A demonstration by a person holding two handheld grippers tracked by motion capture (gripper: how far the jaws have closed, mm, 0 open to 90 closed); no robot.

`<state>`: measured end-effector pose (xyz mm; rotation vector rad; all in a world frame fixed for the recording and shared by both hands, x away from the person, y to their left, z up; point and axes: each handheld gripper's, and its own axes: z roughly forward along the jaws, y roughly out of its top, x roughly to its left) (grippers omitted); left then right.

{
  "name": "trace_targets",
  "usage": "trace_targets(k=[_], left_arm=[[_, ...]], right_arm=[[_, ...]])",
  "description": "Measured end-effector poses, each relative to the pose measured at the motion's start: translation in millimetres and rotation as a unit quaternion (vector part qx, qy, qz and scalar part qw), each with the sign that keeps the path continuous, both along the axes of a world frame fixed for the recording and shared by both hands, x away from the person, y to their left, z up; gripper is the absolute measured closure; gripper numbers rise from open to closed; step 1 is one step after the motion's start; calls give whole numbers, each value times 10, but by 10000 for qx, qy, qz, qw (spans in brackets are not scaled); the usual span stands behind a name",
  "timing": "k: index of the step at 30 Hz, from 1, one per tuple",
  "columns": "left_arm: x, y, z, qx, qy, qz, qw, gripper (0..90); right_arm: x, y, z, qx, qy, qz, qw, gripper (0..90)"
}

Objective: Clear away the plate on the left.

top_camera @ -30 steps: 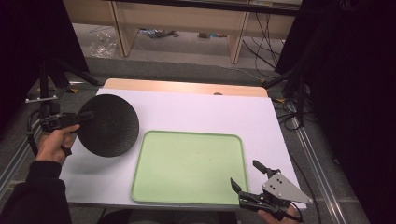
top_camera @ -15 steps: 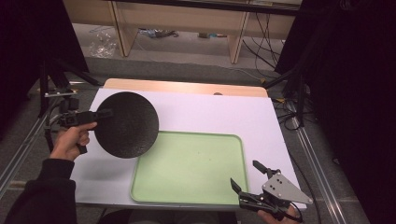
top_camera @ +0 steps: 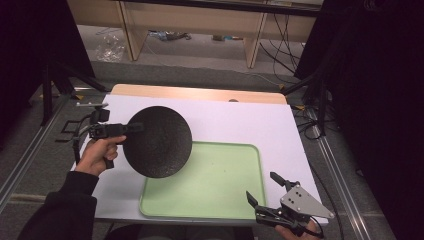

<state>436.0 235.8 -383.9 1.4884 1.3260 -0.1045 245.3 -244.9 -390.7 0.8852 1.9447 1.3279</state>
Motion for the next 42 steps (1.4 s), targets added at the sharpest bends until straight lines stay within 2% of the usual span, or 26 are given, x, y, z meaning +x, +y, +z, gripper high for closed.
trace_targets(k=[3, 5, 9, 10, 12, 16, 17, 18, 19, 27, 28, 29, 30, 31, 34, 35, 40, 42], left_arm=[[4, -115, -51, 47, 90, -92, 9999, 782], [4, -168, -71, 74, 95, -175, 9998, 782], [-7, -280, -88, 45, 113, -324, 9994, 781], [-11, -315, -90, 46, 130, -397, 9991, 780], [-22, -403, -94, 72, 114, -455, 9989, 780], [-44, -550, -114, 82, 181, -622, 9979, 779], [-50, -587, -129, 76, 156, -655, 9977, 779], [-55, -630, -158, 34, 190, -614, 9979, 779], [-47, -660, -191, -3, 247, -696, 9973, 779], [-53, -851, -334, 96, 421, -902, 9950, 772], [-61, -888, -352, 166, 415, -893, 9950, 774], [-62, -935, -405, 177, 517, -876, 9947, 773], [-62, -935, -405, 177, 517, -876, 9947, 773], [-53, -938, -436, 116, 563, -985, 9935, 775], [-65, -994, -488, 168, 586, -975, 9934, 788], [-59, -1019, -525, 226, 635, -1032, 9924, 792], [-58, -1084, -604, 312, 676, -1054, 9916, 804], [-67, -1135, -641, 516, 648, -1098, 9905, 805]], right_arm=[[13, -6, -1, -47, -88, 9, 10000, 155], [0, 0, -1, -10, 14, 13, 10000, 154], [4, 2, -2, 2, 23, 12, 10000, 154], [9, -1, -2, -49, -67, 10, 10000, 154], [-2, 12, -4, -11, 33, 27, 10000, 155], [-3, 7, -2, 0, 19, 23, 10000, 154], [-3, 7, -2, 0, 19, 23, 10000, 154], [-2, 7, -1, -6, 33, 22, 10000, 155], [1, 10, -3, -10, 42, 17, 10000, 154], [-4, 12, -4, -26, 13, 37, 10000, 154], [-4, 12, -3, -20, 29, 35, 10000, 154], [-2, 14, -3, -10, 58, 22, 10000, 155], [-2, 14, -3, -10, 58, 22, 10000, 155], [-6, 12, -3, -18, 19, 41, 10000, 154], [-4, 15, -3, -3, 58, 25, 10000, 154], [-3, 16, -3, -10, 60, 36, 10000, 155], [-4, 13, -1, -4, 44, 34, 10000, 154], [-8, 13, 1, -37, 71, 62, 9999, 155]])
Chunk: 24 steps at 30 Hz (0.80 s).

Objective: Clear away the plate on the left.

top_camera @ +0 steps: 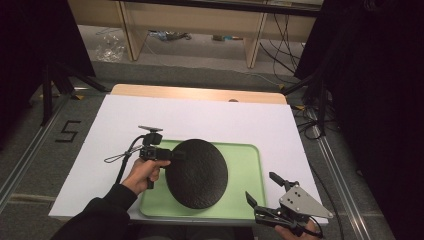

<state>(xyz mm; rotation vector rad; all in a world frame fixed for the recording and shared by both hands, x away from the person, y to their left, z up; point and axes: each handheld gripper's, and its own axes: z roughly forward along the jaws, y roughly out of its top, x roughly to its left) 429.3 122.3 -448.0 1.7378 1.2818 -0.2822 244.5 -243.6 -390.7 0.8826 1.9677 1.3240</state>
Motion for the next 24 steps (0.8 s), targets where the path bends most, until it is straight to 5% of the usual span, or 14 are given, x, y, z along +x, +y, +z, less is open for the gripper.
trace_targets(k=[2, 9, 14, 16, 17, 19, 20, 21, 22, 23, 24], left_arm=[[5, -13, -73, -140, 150, -93, 9997, 822], [-14, -62, -75, 199, -67, -237, 9995, 791], [9, -34, -88, 499, -34, -384, 9980, 745], [21, 0, -88, 777, 28, -605, 9951, 726], [3, -6, -81, 798, 138, -511, 9954, 713], [14, 39, -82, 952, 100, -714, 9928, 695], [2, 19, -77, 911, 191, -620, 9937, 687], [15, 34, -70, 1065, 195, -753, 9913, 687], [15, 27, -70, 1143, 167, -625, 9913, 674], [24, 58, -70, 1276, 195, -742, 9889, 672], [20, 67, -75, 1257, 236, -761, 9889, 672]], right_arm=[[1, 4, -3, 23, -39, -17, 10000, 155], [2, 3, -1, 25, -23, -14, 10000, 155], [-1, 4, -1, 37, -26, -5, 10000, 155], [-4, 5, -2, 23, -29, -20, 10000, 155], [-9, -1, 2, 0, 4, 12, 10000, 155], [0, -1, 1, -1, 7, 6, 10000, 154], [-1, 1, 0, -4, 7, 7, 10000, 155], [-1, 1, 0, -4, 7, 7, 10000, 155], [-3, 6, -3, 12, -29, -17, 10000, 155], [-10, 0, 2, -8, 11, 9, 10000, 155], [-9, -1, 1, 7, -8, 4, 10000, 155]])
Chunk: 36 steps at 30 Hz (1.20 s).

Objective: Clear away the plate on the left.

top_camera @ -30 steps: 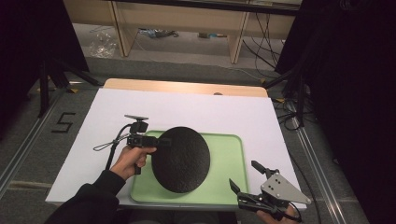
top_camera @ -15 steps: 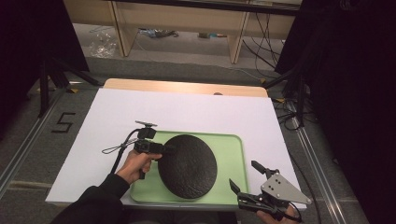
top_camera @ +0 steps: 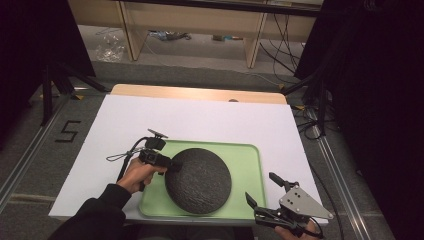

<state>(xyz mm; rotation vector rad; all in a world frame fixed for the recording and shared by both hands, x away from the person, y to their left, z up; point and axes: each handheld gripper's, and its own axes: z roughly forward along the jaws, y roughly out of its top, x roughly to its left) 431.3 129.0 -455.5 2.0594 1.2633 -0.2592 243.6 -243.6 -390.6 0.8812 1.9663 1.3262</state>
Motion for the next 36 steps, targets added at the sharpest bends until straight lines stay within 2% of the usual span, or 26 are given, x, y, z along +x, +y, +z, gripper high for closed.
trace_targets(k=[2, 3, 10, 13, 15, 16, 18, 19, 20, 26, 27, 30, 36], left_arm=[[-15, 16, 8, 147, 76, -172, 9997, 665], [-27, 21, 7, 314, 24, -288, 9991, 642], [-53, 48, -11, 567, 43, -346, 9978, 628], [-78, 43, -34, 841, -13, -390, 9957, 614], [-84, 41, -49, 890, -16, -392, 9953, 607], [-93, 37, -64, 878, -4, -344, 9955, 605], [-97, 35, -63, 857, -23, -310, 9958, 606], [-100, 30, -56, 917, -100, -312, 9953, 607], [-106, 22, -53, 889, -64, -283, 9956, 607], [-92, -41, -63, 909, -183, -293, 9953, 611], [-99, -66, -64, 879, -160, -213, 9958, 611], [-84, -107, -74, 861, -201, -271, 9957, 616], [-87, -175, -80, 857, -181, -224, 9959, 623]], right_arm=[[5, -2, 0, 2, 1, -10, 10000, 155], [2, 0, -2, 10, -10, -4, 10000, 155], [-2, -2, 1, 3, 11, 18, 10000, 155], [1, -1, -1, -7, 2, -4, 10000, 155], [-2, -3, 1, -15, 22, 15, 10000, 155], [4, 0, -4, -1, -26, -9, 10000, 155], [8, 1, -1, -22, 22, 5, 10000, 155], [2, 9, -4, -6, -2, -13, 10000, 155], [2, 9, -4, -6, -2, -13, 10000, 155], [4, 9, -2, -53, 36, 7, 10000, 155], [7, 8, -3, -47, 27, 5, 10000, 154], [5, 7, -3, -52, 29, 3, 10000, 155], [4, 5, -3, -45, 24, 7, 10000, 155]])
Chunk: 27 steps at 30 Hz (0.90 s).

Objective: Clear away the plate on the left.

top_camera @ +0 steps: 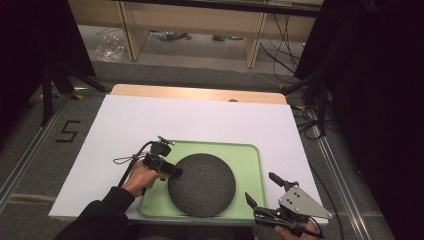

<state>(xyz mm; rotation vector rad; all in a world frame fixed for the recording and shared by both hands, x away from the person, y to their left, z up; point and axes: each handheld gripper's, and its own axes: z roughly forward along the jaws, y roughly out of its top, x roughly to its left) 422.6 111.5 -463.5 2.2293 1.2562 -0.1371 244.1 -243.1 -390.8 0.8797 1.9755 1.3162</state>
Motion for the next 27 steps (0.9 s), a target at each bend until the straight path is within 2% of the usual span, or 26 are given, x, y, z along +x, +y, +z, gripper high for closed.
trace_targets(k=[5, 16, 22, 27], left_arm=[[7, -4, -18, -10, -72, -114, 9999, 619], [-2, -13, -22, 3, -108, -125, 9999, 611], [-15, 32, 20, 112, -213, -163, 9996, 615], [-7, 93, 31, 111, -251, -168, 9995, 574]], right_arm=[[1, 3, -2, 15, -24, -13, 10000, 155], [1, -2, 0, 16, 6, 10, 10000, 155], [0, 2, -3, 22, -27, -12, 10000, 155], [0, 7, -4, 6, -2, -8, 10000, 155]])
